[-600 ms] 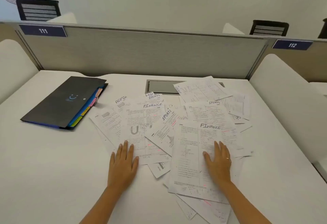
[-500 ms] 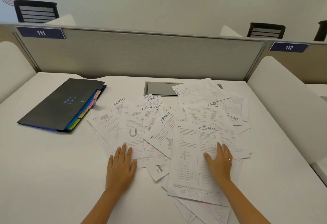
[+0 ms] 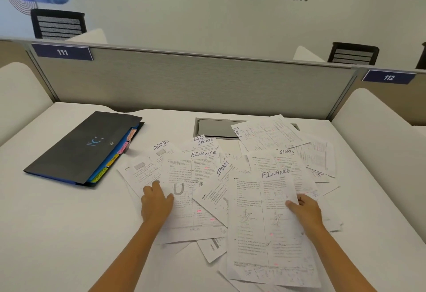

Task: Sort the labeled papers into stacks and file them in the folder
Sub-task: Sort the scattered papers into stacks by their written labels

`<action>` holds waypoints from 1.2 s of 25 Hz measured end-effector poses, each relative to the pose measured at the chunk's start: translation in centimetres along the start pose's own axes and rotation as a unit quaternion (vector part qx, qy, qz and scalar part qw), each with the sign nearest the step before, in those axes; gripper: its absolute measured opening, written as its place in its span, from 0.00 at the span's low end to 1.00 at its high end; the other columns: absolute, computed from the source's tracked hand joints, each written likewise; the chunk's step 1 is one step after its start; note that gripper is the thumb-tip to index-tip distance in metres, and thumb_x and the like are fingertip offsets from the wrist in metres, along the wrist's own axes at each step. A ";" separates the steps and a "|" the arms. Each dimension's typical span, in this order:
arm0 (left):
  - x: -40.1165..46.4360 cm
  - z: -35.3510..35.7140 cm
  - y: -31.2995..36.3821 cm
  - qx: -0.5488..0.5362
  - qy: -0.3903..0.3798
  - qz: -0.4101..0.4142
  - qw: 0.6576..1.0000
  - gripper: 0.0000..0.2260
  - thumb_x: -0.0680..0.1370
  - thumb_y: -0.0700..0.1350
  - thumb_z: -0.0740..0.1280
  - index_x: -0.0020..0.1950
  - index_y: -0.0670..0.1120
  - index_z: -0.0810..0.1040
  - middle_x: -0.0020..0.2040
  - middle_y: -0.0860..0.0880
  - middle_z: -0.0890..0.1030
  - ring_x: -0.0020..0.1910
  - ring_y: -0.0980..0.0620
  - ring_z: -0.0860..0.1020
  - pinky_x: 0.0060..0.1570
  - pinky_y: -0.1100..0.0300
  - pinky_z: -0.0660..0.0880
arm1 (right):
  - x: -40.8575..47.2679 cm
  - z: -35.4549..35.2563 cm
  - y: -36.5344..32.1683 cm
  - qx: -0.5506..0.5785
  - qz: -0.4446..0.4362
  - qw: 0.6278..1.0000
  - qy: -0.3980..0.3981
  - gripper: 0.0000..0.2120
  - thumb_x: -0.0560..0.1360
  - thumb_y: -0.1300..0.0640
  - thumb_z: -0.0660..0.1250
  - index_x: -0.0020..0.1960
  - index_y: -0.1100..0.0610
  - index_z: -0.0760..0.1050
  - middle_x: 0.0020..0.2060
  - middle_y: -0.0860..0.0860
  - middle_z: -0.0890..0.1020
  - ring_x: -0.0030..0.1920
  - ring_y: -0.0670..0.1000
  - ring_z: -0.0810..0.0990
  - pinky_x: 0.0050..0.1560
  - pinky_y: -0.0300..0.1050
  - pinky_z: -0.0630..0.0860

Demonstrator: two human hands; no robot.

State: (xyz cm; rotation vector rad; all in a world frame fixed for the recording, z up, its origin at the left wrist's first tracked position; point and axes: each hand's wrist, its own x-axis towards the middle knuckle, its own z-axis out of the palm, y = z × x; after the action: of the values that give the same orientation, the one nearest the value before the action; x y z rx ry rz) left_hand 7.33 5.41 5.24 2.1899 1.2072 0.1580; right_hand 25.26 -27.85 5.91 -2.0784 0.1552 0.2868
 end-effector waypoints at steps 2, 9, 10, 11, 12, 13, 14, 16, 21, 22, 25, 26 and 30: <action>1.3 0.1 0.2 -0.011 -0.012 -0.019 1.000 0.27 0.76 0.47 0.69 0.70 0.41 0.63 0.65 0.39 0.68 0.59 0.38 0.74 0.51 0.50 0.73 | 1.0 0.5 -1.0 0.031 -0.019 0.999 -0.013 0.05 0.74 0.60 0.69 0.49 0.57 0.79 0.47 0.54 0.84 0.46 0.54 0.82 0.51 0.53 0.80; 2.8 0.5 0.8 0.010 -0.007 -0.038 0.999 0.16 0.74 0.49 0.71 0.59 0.44 0.75 0.60 0.43 0.74 0.57 0.42 0.72 0.52 0.54 0.71 | 2.5 5.0 -3.4 0.077 -0.035 0.996 -0.042 0.04 0.75 0.60 0.68 0.44 0.61 0.77 0.42 0.54 0.84 0.44 0.55 0.82 0.47 0.52 0.80; 2.8 0.5 0.9 0.034 0.001 -0.036 0.999 0.17 0.75 0.49 0.71 0.60 0.44 0.75 0.61 0.43 0.71 0.58 0.42 0.70 0.53 0.55 0.70 | 2.4 5.9 -3.5 0.076 -0.030 0.995 -0.049 0.04 0.75 0.60 0.68 0.43 0.61 0.77 0.41 0.54 0.83 0.43 0.54 0.82 0.45 0.50 0.80; 2.8 0.5 1.0 0.053 0.008 -0.031 0.998 0.18 0.75 0.49 0.71 0.61 0.44 0.74 0.62 0.42 0.69 0.59 0.42 0.69 0.54 0.56 0.69 | 2.3 6.6 -3.5 0.074 -0.027 0.995 -0.057 0.04 0.75 0.60 0.68 0.42 0.60 0.77 0.41 0.53 0.83 0.42 0.54 0.82 0.42 0.47 0.79; 2.8 0.5 1.2 0.066 0.011 -0.023 0.997 0.19 0.75 0.49 0.71 0.63 0.44 0.72 0.63 0.42 0.68 0.59 0.42 0.68 0.54 0.57 0.68 | 2.1 7.3 -3.4 0.071 -0.024 0.995 -0.062 0.05 0.75 0.60 0.68 0.41 0.58 0.76 0.40 0.52 0.83 0.42 0.53 0.81 0.40 0.45 0.77; 2.8 0.5 1.3 0.068 0.011 -0.017 0.997 0.21 0.75 0.48 0.71 0.64 0.44 0.71 0.63 0.41 0.67 0.59 0.41 0.68 0.55 0.57 0.68 | 2.0 7.9 -3.2 0.068 -0.023 0.995 -0.066 0.04 0.75 0.60 0.68 0.41 0.57 0.76 0.41 0.51 0.82 0.42 0.52 0.81 0.39 0.43 0.76; 2.8 0.6 1.4 0.058 0.008 -0.014 0.998 0.22 0.75 0.46 0.71 0.66 0.43 0.69 0.64 0.41 0.66 0.59 0.40 0.69 0.55 0.56 0.69 | 1.8 8.3 -3.0 0.065 -0.024 0.995 -0.067 0.03 0.75 0.59 0.67 0.43 0.57 0.76 0.42 0.51 0.83 0.43 0.52 0.81 0.40 0.42 0.76; 2.8 0.5 1.5 0.015 -0.001 -0.015 1.000 0.26 0.75 0.43 0.71 0.69 0.42 0.65 0.64 0.39 0.65 0.58 0.39 0.71 0.54 0.53 0.72 | 1.8 8.6 -2.6 0.057 -0.031 0.996 -0.065 0.03 0.75 0.58 0.67 0.46 0.57 0.77 0.44 0.50 0.83 0.45 0.51 0.82 0.41 0.42 0.76; 2.9 0.3 1.6 -0.090 -0.018 -0.037 0.995 0.30 0.74 0.38 0.71 0.72 0.41 0.60 0.61 0.38 0.74 0.55 0.39 0.76 0.47 0.53 0.71 | 1.9 8.4 -2.4 0.051 -0.028 0.996 -0.071 0.05 0.76 0.57 0.67 0.50 0.56 0.78 0.46 0.48 0.83 0.47 0.49 0.82 0.45 0.43 0.79; 3.0 0.3 1.3 -0.099 -0.016 -0.042 0.994 0.26 0.75 0.39 0.71 0.69 0.40 0.64 0.59 0.39 0.77 0.52 0.40 0.77 0.45 0.54 0.70 | 1.8 8.4 -2.4 0.051 -0.028 0.996 -0.069 0.05 0.76 0.57 0.67 0.50 0.57 0.78 0.46 0.49 0.83 0.47 0.49 0.82 0.46 0.44 0.79; 3.4 0.0 0.1 -0.117 0.000 -0.033 0.993 0.06 0.77 0.43 0.67 0.47 0.40 0.75 0.44 0.45 0.80 0.40 0.47 0.75 0.37 0.56 0.69 | 2.1 8.6 -2.8 0.041 -0.018 0.998 -0.054 0.05 0.76 0.58 0.67 0.48 0.59 0.79 0.44 0.52 0.84 0.46 0.53 0.82 0.46 0.46 0.79; 3.6 0.0 -0.3 -0.137 0.000 -0.031 0.990 0.08 0.78 0.43 0.65 0.41 0.41 0.73 0.38 0.46 0.78 0.37 0.48 0.74 0.36 0.55 0.69 | 2.2 8.9 -3.3 0.037 -0.014 0.998 -0.053 0.06 0.76 0.58 0.66 0.47 0.60 0.79 0.44 0.54 0.83 0.45 0.55 0.82 0.47 0.48 0.78; 3.4 -0.3 -1.2 -0.185 -0.018 -0.048 0.981 0.17 0.81 0.45 0.60 0.32 0.44 0.66 0.30 0.48 0.71 0.31 0.51 0.68 0.33 0.58 0.65 | 2.2 11.5 -6.0 0.023 -0.028 0.996 -0.086 0.10 0.76 0.58 0.65 0.45 0.67 0.76 0.43 0.63 0.81 0.44 0.63 0.79 0.46 0.52 0.79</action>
State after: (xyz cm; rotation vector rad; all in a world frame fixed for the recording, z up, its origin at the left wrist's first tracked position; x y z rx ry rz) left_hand 8.30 8.71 4.23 1.8019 1.1559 0.2784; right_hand 27.11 -14.85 4.77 -1.9985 0.0009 0.4221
